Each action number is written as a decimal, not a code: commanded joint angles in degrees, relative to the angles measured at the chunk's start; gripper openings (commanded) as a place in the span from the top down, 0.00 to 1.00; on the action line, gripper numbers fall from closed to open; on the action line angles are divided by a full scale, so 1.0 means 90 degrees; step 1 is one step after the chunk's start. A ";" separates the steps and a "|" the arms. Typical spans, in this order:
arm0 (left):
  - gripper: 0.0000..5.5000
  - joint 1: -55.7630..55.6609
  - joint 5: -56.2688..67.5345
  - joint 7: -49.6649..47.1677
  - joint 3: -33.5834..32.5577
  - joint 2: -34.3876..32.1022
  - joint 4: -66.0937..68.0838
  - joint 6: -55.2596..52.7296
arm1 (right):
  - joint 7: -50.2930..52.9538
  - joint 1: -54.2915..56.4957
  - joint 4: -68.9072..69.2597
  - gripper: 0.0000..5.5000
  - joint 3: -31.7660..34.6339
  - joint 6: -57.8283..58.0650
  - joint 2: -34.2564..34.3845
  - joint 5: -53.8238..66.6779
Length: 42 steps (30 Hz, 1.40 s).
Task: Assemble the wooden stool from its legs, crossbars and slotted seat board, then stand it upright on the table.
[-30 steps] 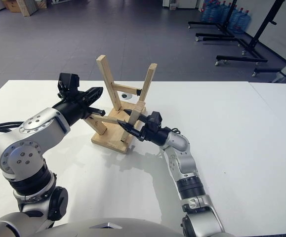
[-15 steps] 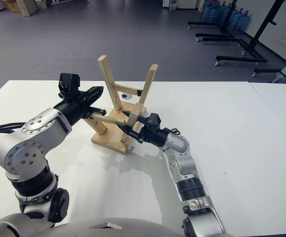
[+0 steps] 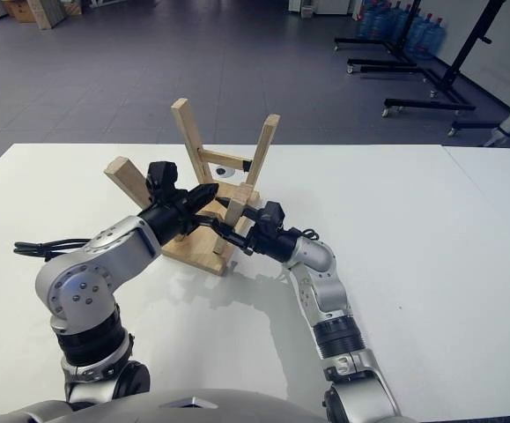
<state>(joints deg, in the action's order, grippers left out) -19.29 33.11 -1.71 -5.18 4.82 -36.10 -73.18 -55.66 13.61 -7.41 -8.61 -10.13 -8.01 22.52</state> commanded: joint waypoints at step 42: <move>0.99 0.0739 -0.0582 0.0500 0.0465 -0.0914 0.0903 0.1609 | 0.0089 0.0148 0.0200 0.63 -0.0509 0.0227 -0.0285 -0.0397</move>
<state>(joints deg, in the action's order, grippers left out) -12.37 28.52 4.36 0.62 -2.32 -29.71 -55.37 -54.55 14.12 -6.05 -12.39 -9.45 -9.94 20.19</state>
